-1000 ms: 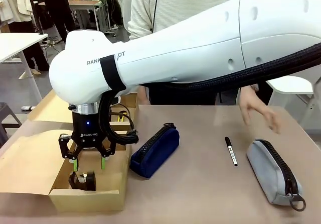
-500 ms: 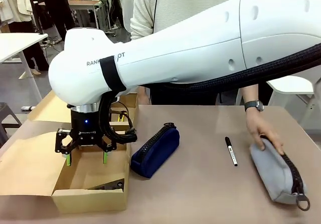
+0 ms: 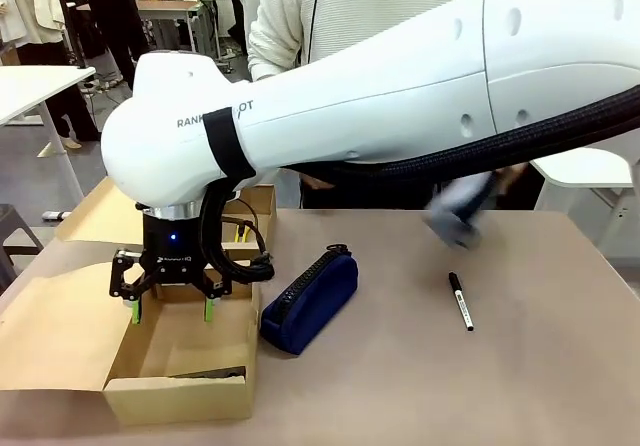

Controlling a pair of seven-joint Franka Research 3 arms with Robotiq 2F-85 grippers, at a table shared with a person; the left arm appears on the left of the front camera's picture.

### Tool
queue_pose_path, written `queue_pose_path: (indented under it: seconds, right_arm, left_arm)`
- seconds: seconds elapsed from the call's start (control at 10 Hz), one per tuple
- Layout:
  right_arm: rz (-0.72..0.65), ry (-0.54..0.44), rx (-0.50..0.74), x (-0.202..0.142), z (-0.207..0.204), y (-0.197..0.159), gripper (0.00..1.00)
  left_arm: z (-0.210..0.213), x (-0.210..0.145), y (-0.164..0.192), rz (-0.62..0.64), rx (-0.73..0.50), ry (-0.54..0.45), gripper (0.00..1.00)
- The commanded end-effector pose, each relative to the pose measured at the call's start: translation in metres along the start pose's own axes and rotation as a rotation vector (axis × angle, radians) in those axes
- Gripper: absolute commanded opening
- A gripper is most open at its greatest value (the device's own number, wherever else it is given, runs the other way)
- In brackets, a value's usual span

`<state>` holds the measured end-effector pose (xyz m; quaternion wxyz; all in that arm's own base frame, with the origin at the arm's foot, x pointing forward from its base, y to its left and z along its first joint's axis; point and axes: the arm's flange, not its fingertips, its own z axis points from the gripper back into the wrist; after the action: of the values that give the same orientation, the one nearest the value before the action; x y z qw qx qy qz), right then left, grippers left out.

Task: Place items inside the box.
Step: Pick up a Pencil pouch or Stapler and place it inside the Mailer Box closest to the robot.

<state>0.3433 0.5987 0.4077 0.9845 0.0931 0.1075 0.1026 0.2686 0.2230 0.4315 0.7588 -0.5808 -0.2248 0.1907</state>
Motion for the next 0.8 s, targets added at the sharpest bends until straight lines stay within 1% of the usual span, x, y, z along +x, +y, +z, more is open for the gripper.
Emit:
queue_pose_path:
  seconds: [0.0, 0.1, 0.2, 0.3, 0.4, 0.5, 0.6, 0.7]
  right_arm:
    - [-0.004, 0.047, 0.033, -0.032, 0.016, -0.011, 1.00]
    - [0.029, 0.051, -0.044, -0.060, 0.031, -0.015, 1.00]
    - [0.054, 0.083, -0.073, -0.079, 0.042, -0.025, 1.00]
    - [0.146, 0.151, -0.085, -0.095, 0.048, -0.037, 1.00]
    - [0.315, 0.285, -0.137, -0.113, 0.052, -0.055, 1.00]
    - [0.353, 0.304, -0.118, -0.133, 0.059, -0.086, 1.00]
    - [0.317, 0.267, -0.057, -0.156, 0.065, -0.127, 1.00]
    - [0.276, 0.209, -0.031, -0.177, 0.065, -0.160, 1.00]
  left_arm:
    - [0.001, -0.001, 0.000, -0.018, -0.014, 0.001, 1.00]
    - [0.001, -0.001, 0.000, -0.018, -0.014, 0.001, 1.00]
    - [0.001, -0.001, 0.000, -0.018, -0.014, 0.001, 1.00]
    - [0.001, -0.001, 0.000, -0.018, -0.014, 0.001, 1.00]
    - [0.001, -0.001, 0.000, -0.018, -0.014, 0.001, 1.00]
    - [0.001, -0.001, 0.000, -0.018, -0.014, 0.001, 1.00]
    - [0.001, -0.001, 0.000, -0.018, -0.014, 0.001, 1.00]
    - [0.001, -0.001, 0.000, -0.018, -0.014, 0.001, 1.00]
